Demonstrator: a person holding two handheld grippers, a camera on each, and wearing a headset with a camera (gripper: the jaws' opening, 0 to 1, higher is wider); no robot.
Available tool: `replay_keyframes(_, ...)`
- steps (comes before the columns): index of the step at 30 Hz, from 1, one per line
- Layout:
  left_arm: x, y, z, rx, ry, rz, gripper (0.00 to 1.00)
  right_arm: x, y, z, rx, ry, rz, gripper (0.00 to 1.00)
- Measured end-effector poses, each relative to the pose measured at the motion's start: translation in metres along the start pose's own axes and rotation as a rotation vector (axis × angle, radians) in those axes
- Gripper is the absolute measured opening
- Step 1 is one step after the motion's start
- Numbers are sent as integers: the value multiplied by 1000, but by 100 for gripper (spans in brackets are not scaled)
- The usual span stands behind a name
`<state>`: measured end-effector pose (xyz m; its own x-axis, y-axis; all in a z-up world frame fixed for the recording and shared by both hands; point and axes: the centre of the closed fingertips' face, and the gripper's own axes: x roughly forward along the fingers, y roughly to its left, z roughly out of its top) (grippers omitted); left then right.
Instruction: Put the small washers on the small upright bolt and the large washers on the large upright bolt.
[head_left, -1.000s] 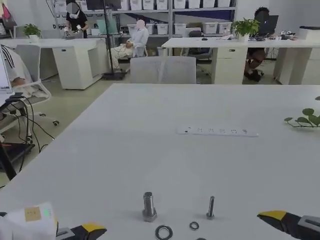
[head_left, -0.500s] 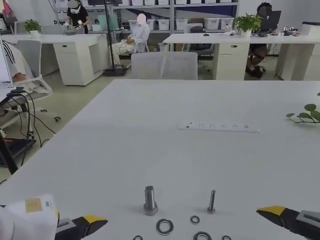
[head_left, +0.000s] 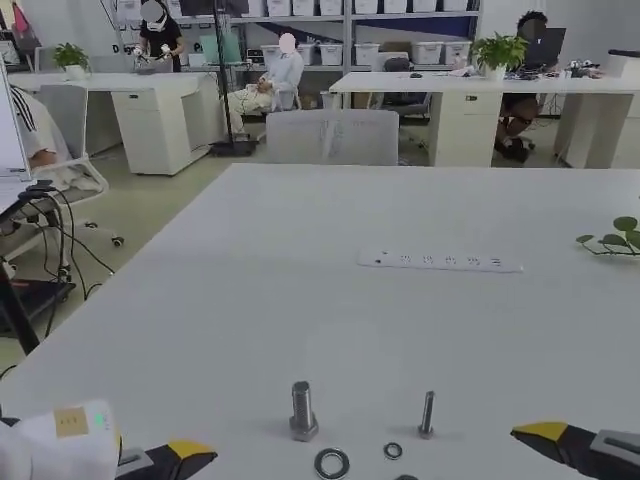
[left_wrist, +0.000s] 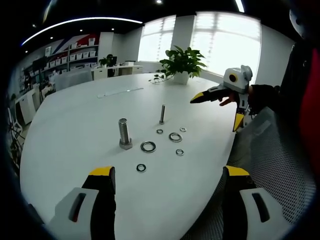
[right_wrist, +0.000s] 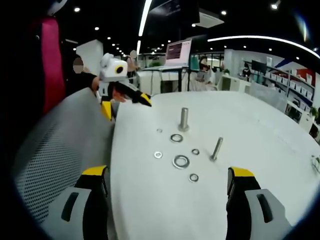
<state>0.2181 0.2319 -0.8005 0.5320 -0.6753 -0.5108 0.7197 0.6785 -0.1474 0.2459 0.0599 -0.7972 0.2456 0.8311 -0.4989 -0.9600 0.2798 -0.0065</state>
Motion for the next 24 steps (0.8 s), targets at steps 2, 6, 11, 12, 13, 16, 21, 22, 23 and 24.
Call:
replay_keyframes(2,0,1,0,3,-3,2,88,0,-1,0,0,-2,-4,100)
replay_keyframes(6,0,2,1,10,-10,8,88,1,-3,0,7,-14,-15,100)
replay_keyframes(11,0,2,1,20,-3,10,88,2,-1,-5,7,2,-6,100)
replay_keyframes(12,0,2,1,19,-5,10,88,2,-1,-5,6,3,-6,100)
replay_keyframes(13,0,2,1,22,-5,11,89,2,-1,-5,6,4,-6,100)
replay_keyframes(16,0,2,1,25,-5,12,88,1,-4,-5,3,4,-10,100)
replay_keyframes(21,0,3,1,24,-8,15,88,1,-5,-5,0,8,-8,100)
replay_keyframes(22,1,3,1,26,-7,15,88,1,-5,-5,-2,9,-7,100)
replay_keyframes(23,1,2,1,26,-7,15,88,1,-5,-4,-3,9,-7,100)
replay_keyframes(24,1,2,1,25,-6,15,88,1,-5,-4,-3,10,-7,100)
